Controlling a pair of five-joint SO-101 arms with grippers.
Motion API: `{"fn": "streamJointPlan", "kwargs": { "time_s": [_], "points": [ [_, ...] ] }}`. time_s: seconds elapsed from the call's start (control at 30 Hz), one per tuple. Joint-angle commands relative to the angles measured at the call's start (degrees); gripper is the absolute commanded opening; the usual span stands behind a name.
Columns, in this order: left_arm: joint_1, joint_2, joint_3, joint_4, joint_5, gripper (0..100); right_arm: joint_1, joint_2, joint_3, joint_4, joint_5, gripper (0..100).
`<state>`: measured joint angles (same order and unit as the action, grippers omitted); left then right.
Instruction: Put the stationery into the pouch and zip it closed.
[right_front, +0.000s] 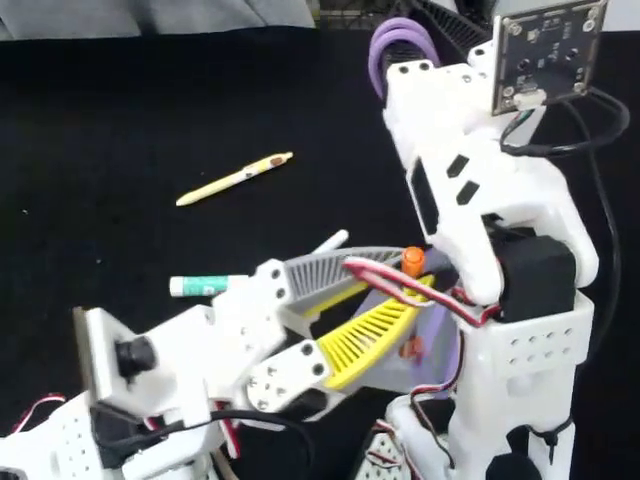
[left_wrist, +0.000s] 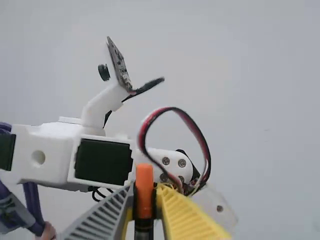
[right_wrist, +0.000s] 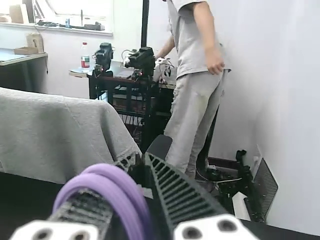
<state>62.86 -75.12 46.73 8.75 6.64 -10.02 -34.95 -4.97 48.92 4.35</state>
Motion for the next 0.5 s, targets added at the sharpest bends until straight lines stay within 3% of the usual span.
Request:
{"fn": "streamJointPlan", "kwargs": {
  "time_s": [0.0, 0.47],
  "points": [
    [1.2, 0.0, -0.8, -1.3, -0.7, 3, 0.5, 0.1, -0.5, -1.4, 0.9, 1.1],
    [1.7, 0.6, -3.2, -9.4, -0.4, 3, 0.2, 0.1, -0.5, -1.5, 0.2, 1.1]
  ]
}}
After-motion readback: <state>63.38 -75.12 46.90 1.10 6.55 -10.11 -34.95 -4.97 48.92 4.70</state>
